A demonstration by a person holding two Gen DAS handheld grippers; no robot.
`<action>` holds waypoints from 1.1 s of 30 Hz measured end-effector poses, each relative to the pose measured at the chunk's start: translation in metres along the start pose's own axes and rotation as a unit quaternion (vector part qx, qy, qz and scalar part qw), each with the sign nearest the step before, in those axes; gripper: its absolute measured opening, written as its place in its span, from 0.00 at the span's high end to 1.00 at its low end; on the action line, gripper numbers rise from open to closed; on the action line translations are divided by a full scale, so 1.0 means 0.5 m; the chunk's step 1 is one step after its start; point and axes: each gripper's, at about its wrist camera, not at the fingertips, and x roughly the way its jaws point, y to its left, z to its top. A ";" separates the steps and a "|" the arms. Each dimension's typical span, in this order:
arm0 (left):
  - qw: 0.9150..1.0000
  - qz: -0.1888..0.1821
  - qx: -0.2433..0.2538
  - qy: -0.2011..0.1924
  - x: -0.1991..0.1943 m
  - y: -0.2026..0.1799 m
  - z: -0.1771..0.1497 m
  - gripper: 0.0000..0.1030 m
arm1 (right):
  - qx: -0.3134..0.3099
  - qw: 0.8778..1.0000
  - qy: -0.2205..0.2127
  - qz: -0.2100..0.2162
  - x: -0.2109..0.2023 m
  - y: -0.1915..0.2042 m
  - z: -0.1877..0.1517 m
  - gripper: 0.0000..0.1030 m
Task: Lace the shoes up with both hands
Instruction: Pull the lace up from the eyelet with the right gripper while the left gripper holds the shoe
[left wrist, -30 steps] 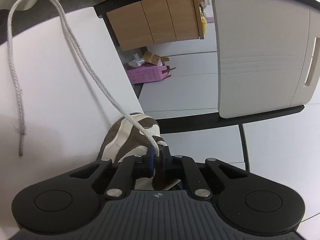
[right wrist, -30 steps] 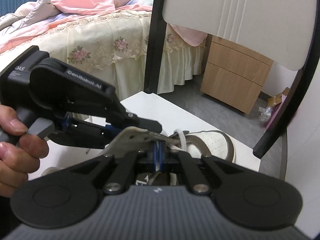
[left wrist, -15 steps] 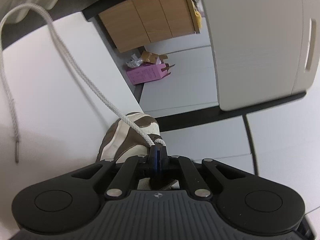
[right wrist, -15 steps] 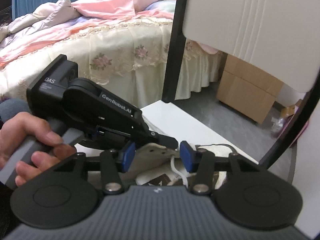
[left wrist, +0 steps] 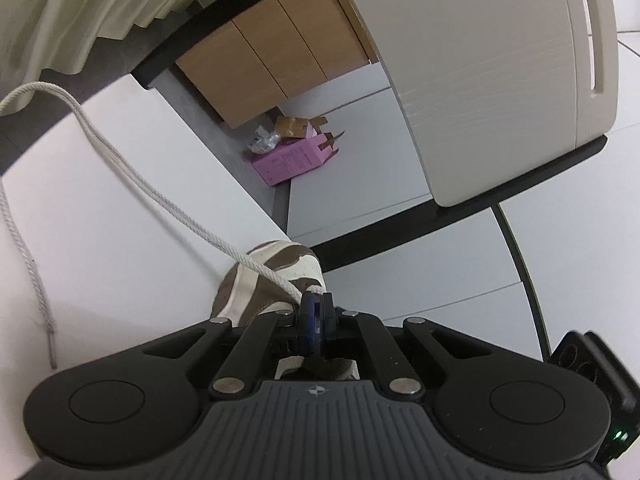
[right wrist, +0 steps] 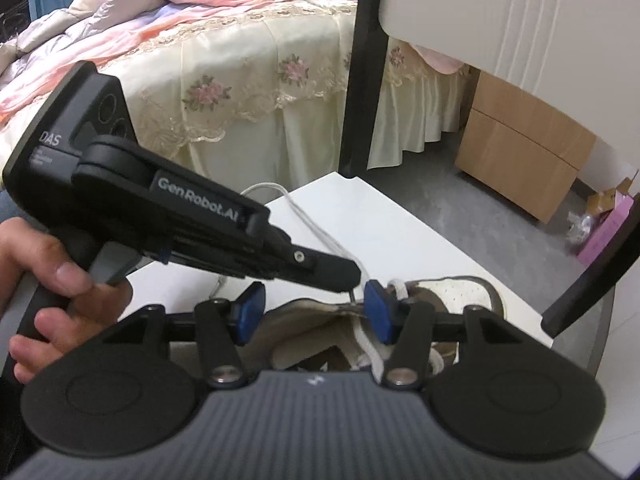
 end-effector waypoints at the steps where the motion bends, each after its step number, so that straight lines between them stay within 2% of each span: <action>1: 1.000 0.000 0.000 -0.008 -0.007 -0.001 0.003 0.98 | 0.000 1.000 0.000 -0.001 -0.001 0.001 -0.002 0.46; 7: 0.999 0.003 0.012 -0.043 -0.054 -0.003 0.036 0.98 | 0.005 1.000 0.002 -0.007 -0.004 -0.001 -0.011 0.46; 9: 0.999 -0.007 0.022 -0.040 -0.061 -0.006 0.039 0.98 | 0.021 1.000 -0.010 -0.004 -0.010 -0.007 -0.009 0.47; 11: 0.999 -0.017 0.019 -0.040 -0.067 -0.004 0.038 0.98 | 0.062 0.998 -0.028 0.011 -0.018 -0.026 -0.006 0.48; 14: 0.999 -0.012 0.019 -0.041 -0.068 -0.005 0.035 0.98 | 0.099 0.994 -0.048 0.005 -0.016 -0.045 -0.003 0.49; 15: 0.999 -0.013 0.026 -0.042 -0.068 -0.010 0.034 0.98 | 0.111 0.992 -0.054 0.003 -0.015 -0.051 -0.002 0.53; 18: 0.998 -0.014 0.039 -0.039 -0.061 -0.020 0.028 0.98 | 0.076 0.996 -0.053 -0.002 0.000 -0.029 0.003 0.63; 20: 0.998 -0.009 0.042 -0.034 -0.058 -0.022 0.025 0.98 | 0.051 0.997 -0.050 -0.023 0.016 -0.010 0.004 0.75; 21: 0.998 -0.004 0.049 -0.034 -0.059 -0.025 0.024 0.98 | 0.053 0.997 -0.049 -0.026 0.020 -0.006 0.004 0.86; 22: 0.998 0.000 0.056 -0.033 -0.061 -0.028 0.023 0.98 | 0.056 0.997 -0.049 -0.028 0.024 -0.003 0.005 0.93; 23: 0.997 0.005 0.063 -0.033 -0.063 -0.030 0.022 0.98 | 0.064 0.996 -0.051 -0.034 0.027 -0.006 0.006 0.97; 26: 0.993 0.015 0.115 -0.018 -0.064 -0.049 0.020 0.96 | 0.134 0.988 -0.063 -0.032 0.023 -0.033 0.009 0.97; 27: 0.992 0.020 0.126 -0.014 -0.064 -0.050 0.018 0.94 | 0.162 0.984 -0.067 -0.025 0.022 -0.043 0.006 0.97; 30: 0.985 0.044 0.168 0.006 -0.060 -0.056 0.005 0.64 | 0.239 0.968 -0.077 -0.006 0.016 -0.070 -0.004 0.97; 33: 0.971 0.052 0.232 0.020 -0.063 -0.075 -0.019 0.63 | 0.297 0.951 -0.088 0.007 0.008 -0.088 -0.016 0.97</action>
